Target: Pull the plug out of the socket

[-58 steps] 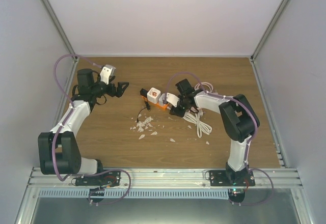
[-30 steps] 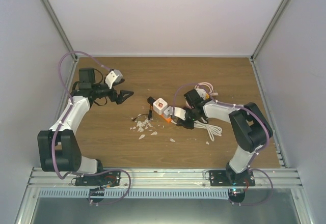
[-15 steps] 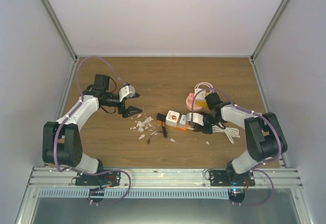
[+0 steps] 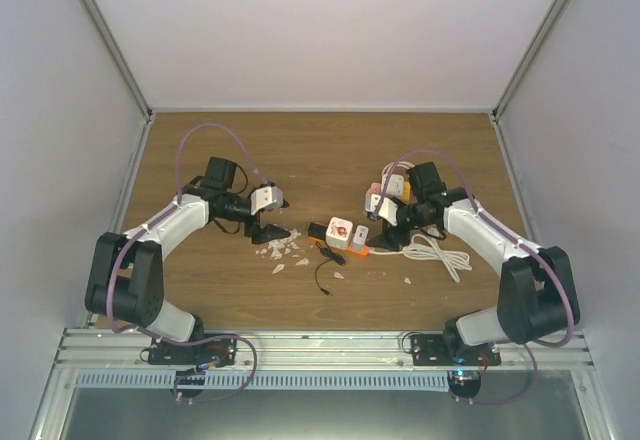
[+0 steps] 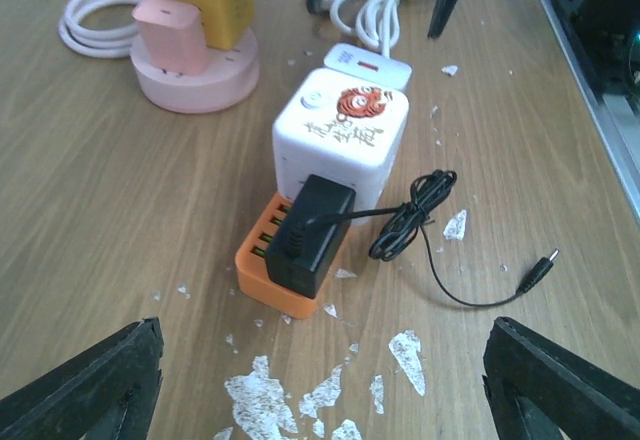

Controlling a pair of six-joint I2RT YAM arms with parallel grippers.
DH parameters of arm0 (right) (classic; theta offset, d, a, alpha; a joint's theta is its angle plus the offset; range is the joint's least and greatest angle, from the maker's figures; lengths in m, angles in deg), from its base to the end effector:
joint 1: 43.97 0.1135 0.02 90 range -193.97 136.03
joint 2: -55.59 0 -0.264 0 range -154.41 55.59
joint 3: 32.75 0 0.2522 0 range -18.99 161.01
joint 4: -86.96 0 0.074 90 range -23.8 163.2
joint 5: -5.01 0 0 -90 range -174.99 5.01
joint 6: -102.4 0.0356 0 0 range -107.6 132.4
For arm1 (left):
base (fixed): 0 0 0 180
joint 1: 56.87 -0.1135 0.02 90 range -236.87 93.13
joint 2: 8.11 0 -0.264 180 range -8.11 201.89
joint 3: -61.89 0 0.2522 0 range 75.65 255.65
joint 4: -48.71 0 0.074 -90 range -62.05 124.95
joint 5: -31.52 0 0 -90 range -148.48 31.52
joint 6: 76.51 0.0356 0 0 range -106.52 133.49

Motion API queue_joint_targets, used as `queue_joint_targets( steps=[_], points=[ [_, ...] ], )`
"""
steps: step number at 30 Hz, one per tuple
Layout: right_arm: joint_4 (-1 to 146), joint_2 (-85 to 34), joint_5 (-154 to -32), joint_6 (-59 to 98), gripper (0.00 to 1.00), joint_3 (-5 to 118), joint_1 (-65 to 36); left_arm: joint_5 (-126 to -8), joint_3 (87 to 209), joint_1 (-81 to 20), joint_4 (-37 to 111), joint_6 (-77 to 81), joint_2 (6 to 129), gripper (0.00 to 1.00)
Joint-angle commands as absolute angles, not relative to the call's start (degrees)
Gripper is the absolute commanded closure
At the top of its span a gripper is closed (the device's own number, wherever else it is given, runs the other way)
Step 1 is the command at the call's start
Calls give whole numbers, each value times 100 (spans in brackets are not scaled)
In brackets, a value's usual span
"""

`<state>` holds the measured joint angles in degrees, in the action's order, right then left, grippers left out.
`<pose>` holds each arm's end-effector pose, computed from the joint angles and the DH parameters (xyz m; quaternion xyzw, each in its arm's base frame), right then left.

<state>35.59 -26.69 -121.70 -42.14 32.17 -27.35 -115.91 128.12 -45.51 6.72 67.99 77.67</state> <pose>0.2454 0.0955 0.2043 -0.5900 0.7249 0.2358 0.2662 0.2712 -0.0851 0.2105 0.5613 0.6493 -0.3538 0.3717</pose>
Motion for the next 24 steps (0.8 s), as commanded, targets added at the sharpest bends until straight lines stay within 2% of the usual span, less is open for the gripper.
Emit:
queue_joint_targets(
  steps=[1,12,21,24],
  points=[
    [3931,-2453,-12467,-3302,24,3498,-2371,-11277,12664,-4305,1137,6812,7807,14],
    [4632,-3172,-11752,-2288,23,3738,-1274,-10955,12434,-3972,1552,6661,7893,18],
    [4972,-3603,-11247,-2086,29,3671,-1001,-10911,12249,-3862,1752,6688,7897,22],
    [5016,-3610,-11078,-2023,27,3622,-980,-10896,12195,-3849,1821,6687,7907,22]
  ],
)
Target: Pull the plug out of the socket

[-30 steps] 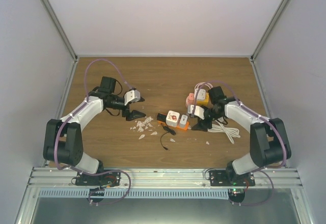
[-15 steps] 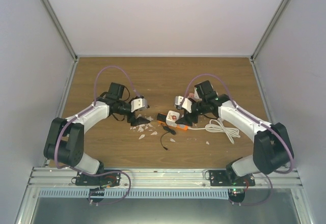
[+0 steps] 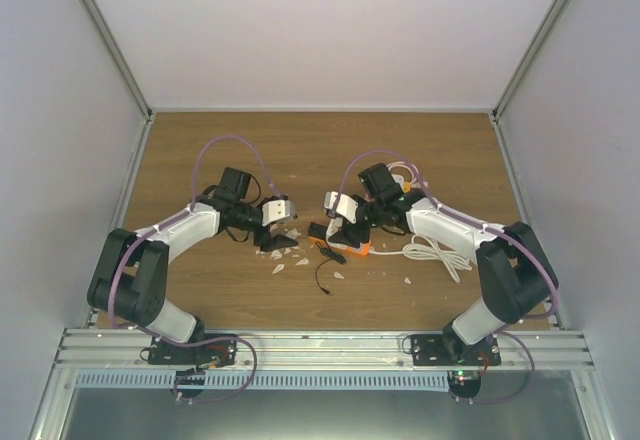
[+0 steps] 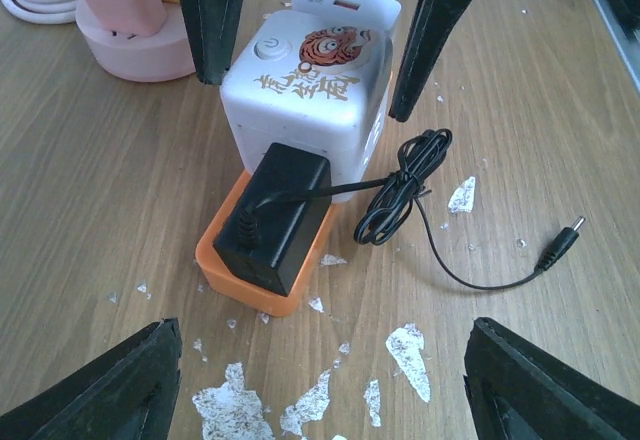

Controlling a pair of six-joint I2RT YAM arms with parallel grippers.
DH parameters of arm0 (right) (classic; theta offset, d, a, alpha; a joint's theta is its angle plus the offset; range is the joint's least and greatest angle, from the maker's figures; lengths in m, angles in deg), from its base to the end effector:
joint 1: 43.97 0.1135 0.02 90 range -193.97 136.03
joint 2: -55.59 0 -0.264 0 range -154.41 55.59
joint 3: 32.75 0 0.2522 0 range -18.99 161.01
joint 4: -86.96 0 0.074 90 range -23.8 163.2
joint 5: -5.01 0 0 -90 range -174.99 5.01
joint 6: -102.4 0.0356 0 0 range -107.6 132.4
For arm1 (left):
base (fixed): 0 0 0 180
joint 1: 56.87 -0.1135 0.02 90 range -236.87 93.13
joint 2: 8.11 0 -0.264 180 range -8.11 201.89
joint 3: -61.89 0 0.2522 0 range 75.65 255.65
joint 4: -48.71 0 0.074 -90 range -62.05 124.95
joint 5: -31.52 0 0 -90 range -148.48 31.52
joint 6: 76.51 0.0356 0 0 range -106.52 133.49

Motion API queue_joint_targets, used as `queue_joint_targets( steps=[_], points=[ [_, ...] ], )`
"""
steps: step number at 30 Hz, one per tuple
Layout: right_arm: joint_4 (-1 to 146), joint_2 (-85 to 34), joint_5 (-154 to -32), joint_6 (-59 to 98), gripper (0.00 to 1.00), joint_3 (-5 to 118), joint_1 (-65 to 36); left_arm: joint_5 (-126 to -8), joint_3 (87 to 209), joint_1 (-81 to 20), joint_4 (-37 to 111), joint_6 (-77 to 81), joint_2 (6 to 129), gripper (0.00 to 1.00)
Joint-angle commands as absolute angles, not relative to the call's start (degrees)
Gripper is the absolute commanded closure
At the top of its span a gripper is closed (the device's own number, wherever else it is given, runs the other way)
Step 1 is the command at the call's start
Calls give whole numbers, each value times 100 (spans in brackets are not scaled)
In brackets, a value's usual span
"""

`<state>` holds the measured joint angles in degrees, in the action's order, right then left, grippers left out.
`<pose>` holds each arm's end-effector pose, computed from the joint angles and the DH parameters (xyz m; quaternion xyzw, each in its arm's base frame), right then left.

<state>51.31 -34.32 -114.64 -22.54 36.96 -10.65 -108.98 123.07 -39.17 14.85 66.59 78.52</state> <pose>0.2537 0.1879 0.2036 -0.5807 0.7228 0.2406 0.2873 0.2599 -0.1118 0.1856 0.5973 0.6456 -0.3191 0.3531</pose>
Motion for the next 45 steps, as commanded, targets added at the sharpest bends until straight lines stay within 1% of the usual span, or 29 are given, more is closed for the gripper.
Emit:
queue_joint_targets(
  steps=[1,7,13,15,18,20,23,31,38,41,45],
  points=[
    [5019,-3590,-11064,-1999,25,3611,-978,-10906,12189,-3849,1831,6687,7915,22],
    [4993,-3372,-11004,-1847,25,3581,-982,-10920,12182,-3808,1880,6668,7968,22],
    [5026,-3576,-10906,-1935,31,3470,-978,-10920,12153,-3764,1993,6632,8003,22],
    [5051,-3663,-10941,-1957,36,3465,-977,-10920,12138,-3747,2036,6627,8000,22],
    [5095,-3684,-11001,-1972,49,3463,-978,-10920,12045,-3729,2120,6634,7959,23],
    [5065,-3689,-11105,-2050,56,3456,-963,-10890,11927,-3715,2274,6638,7910,25],
    [4958,-3705,-11364,-2225,61,3392,-891,-10798,11723,-3671,2485,6640,7831,30],
    [4744,-3701,-12127,-2558,71,3284,-760,-10580,11371,-3419,2786,6659,7670,35],
    [4766,-3641,-12186,-2713,74,3152,-688,-10365,11267,-3117,3179,6493,7683,41],
    [4790,-3671,-12181,-2690,75,3158,-680,-10220,11285,-3015,3187,6498,7727,45],
    [4816,-3707,-12136,-2680,76,3148,-682,-10185,11261,-2997,3209,6483,7700,57]
  ],
)
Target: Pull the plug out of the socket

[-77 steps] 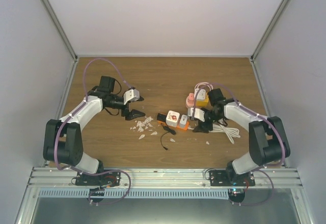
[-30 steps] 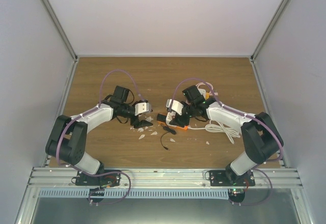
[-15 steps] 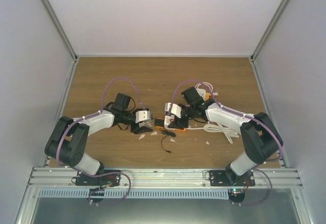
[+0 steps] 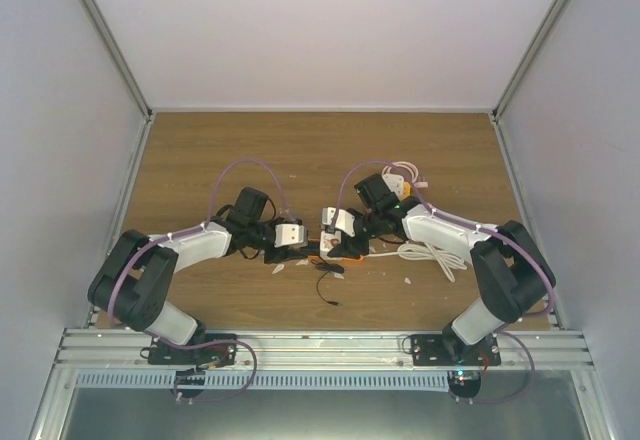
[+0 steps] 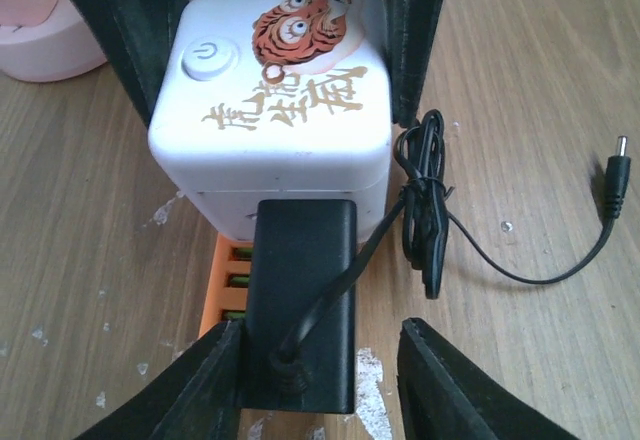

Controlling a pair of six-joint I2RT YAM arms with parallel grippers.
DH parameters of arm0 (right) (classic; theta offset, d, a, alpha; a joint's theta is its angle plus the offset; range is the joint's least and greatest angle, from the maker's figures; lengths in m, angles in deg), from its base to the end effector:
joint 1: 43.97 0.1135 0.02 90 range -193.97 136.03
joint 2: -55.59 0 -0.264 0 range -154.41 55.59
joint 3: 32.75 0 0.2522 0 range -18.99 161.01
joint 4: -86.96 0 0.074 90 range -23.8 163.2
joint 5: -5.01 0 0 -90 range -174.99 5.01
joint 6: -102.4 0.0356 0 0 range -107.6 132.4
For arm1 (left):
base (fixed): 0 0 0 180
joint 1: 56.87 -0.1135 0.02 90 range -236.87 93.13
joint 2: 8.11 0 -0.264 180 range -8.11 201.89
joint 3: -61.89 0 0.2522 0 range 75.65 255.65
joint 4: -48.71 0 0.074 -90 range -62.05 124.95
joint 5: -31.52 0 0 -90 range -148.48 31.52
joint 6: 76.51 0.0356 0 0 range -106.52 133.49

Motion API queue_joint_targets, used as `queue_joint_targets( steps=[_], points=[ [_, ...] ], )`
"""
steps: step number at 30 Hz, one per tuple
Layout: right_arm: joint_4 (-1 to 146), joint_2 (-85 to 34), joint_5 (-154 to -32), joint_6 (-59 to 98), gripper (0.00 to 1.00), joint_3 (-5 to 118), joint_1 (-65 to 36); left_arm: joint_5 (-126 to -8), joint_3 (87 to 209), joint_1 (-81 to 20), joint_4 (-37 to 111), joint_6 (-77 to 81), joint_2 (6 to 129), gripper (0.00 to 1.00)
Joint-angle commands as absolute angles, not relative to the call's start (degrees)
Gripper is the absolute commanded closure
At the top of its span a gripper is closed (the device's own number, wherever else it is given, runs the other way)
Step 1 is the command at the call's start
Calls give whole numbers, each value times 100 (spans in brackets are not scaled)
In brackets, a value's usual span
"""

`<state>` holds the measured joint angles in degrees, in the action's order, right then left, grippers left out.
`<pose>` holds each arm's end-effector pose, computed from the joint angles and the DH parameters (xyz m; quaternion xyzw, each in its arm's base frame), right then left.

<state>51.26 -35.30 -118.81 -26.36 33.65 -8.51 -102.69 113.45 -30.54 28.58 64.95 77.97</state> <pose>0.2370 0.1931 0.1831 -0.6175 0.6922 0.2739 0.2541 0.2286 -0.1408 0.1528 0.6432 0.6153 -0.2888 0.3526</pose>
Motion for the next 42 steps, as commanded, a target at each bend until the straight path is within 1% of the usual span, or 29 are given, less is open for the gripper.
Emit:
queue_joint_targets(
  steps=[1,7,10,18,42],
  points=[
    [4812,-3713,-12117,-2687,77,3151,-682,-10177,11253,-2997,3226,6467,7685,60],
    [4766,-3770,-12040,-2770,81,3112,-688,-10077,11281,-3041,3056,6498,7697,74],
    [4761,-3796,-11948,-2805,83,3080,-701,-10097,11266,-3200,2896,6624,7661,78],
    [4720,-3861,-11769,-2794,87,3055,-767,-10008,11314,-3412,2157,7152,7485,80],
    [4648,-4055,-11488,-2654,90,3051,-802,-9850,11251,-4111,1609,7835,7237,83]
  ],
)
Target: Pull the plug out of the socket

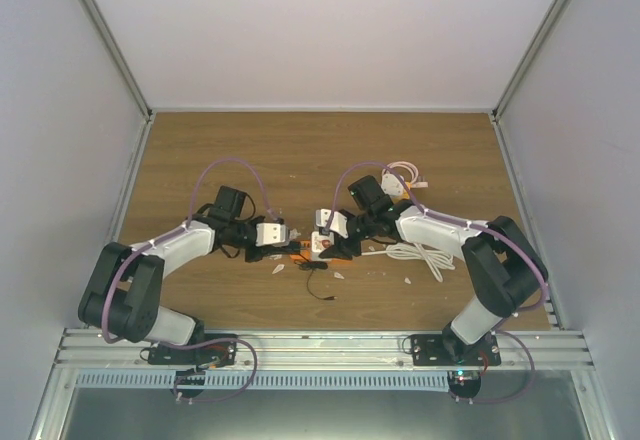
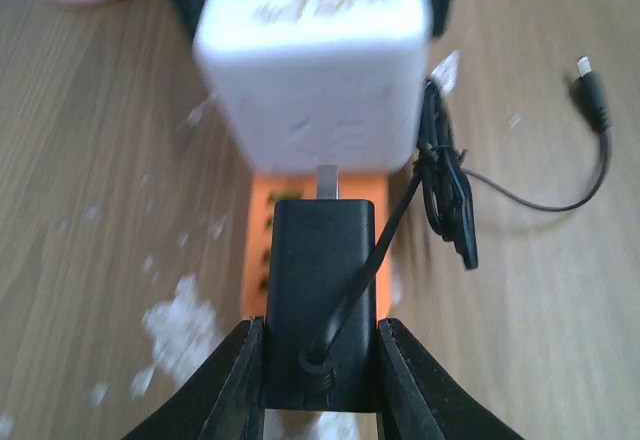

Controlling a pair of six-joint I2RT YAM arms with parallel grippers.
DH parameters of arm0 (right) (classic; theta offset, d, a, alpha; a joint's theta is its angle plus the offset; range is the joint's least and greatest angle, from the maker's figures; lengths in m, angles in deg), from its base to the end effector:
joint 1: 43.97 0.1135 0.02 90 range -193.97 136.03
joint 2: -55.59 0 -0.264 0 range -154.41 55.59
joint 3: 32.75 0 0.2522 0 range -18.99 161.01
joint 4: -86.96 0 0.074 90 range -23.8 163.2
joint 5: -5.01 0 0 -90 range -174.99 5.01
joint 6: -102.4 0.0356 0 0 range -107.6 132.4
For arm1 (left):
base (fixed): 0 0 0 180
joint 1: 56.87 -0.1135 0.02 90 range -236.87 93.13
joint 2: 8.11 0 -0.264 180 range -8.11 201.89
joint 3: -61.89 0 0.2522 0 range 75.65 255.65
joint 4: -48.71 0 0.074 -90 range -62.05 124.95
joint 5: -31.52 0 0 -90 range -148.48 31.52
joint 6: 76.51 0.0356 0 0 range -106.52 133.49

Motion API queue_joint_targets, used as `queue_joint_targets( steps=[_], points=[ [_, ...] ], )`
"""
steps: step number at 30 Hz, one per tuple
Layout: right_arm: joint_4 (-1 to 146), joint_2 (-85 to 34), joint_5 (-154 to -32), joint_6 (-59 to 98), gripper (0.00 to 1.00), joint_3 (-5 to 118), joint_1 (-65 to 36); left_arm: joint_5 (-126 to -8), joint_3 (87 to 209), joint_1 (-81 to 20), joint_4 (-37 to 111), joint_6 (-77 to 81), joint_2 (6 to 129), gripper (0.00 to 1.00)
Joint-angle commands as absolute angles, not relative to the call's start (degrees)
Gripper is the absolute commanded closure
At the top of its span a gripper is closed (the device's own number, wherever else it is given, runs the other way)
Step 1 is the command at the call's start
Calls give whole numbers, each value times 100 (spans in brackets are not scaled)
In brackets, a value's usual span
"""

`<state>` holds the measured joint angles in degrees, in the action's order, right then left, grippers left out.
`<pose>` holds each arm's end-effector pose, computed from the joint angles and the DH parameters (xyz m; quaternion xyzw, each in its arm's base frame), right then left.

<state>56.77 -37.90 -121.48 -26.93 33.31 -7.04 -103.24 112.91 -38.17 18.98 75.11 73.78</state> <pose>0.2390 0.2061 0.1742 -0.6318 0.6635 0.2951 0.2710 0.2268 -0.1032 0.1590 0.6507 0.6212 -0.2569 0.3531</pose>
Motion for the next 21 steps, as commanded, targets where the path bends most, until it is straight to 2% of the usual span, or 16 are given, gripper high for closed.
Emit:
queue_joint_targets(
  steps=[1,13,21],
  points=[
    [4649,-4068,-11487,-2646,90,3058,-802,-9806,11265,-4127,1546,7905,7239,83],
    [4633,-4108,-11582,-2647,90,3118,-809,-10363,11671,-5219,801,8354,7114,83],
    [4631,-4093,-11610,-2618,89,3152,-803,-10111,12353,-6142,725,8558,7182,83]
  ],
)
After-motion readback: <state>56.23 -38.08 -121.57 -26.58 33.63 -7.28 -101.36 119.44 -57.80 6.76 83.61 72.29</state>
